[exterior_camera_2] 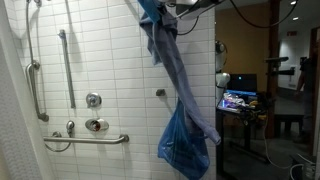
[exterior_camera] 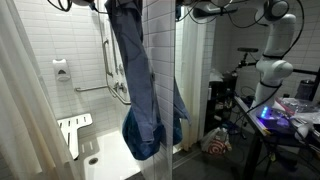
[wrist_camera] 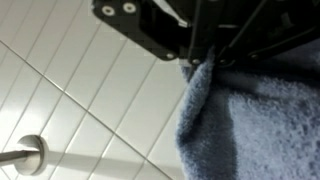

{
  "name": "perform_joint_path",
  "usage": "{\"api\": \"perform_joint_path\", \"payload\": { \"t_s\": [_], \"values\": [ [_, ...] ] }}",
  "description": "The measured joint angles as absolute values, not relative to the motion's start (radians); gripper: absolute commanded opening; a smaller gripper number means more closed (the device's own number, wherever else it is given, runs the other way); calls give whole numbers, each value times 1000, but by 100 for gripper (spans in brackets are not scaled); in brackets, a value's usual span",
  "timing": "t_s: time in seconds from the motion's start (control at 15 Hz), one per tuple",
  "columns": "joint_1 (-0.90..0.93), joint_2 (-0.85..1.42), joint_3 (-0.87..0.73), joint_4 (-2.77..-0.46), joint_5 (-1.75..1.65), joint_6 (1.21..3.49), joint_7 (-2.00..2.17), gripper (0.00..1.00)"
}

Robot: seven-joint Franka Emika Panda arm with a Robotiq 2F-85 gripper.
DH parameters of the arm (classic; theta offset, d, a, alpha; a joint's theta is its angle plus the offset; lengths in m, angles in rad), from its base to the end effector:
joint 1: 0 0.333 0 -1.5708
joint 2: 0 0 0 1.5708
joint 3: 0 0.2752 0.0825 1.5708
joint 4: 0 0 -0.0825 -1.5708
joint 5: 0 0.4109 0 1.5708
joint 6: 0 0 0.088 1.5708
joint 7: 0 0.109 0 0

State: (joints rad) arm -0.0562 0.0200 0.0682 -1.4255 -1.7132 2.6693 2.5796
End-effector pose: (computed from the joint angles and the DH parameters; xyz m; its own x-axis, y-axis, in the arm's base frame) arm 0.6215 0.0354 0.7528 -0.4532 -0.6766 0.5804 -0.1372 -0.5904 -0.7954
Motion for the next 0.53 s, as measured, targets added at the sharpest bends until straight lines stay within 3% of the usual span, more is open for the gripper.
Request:
{"api": "perform_joint_path", "payload": {
  "t_s": [0.53],
  "values": [
    [-87,-63,38,-1642,-1536,2684,2490,1]
  ]
}}
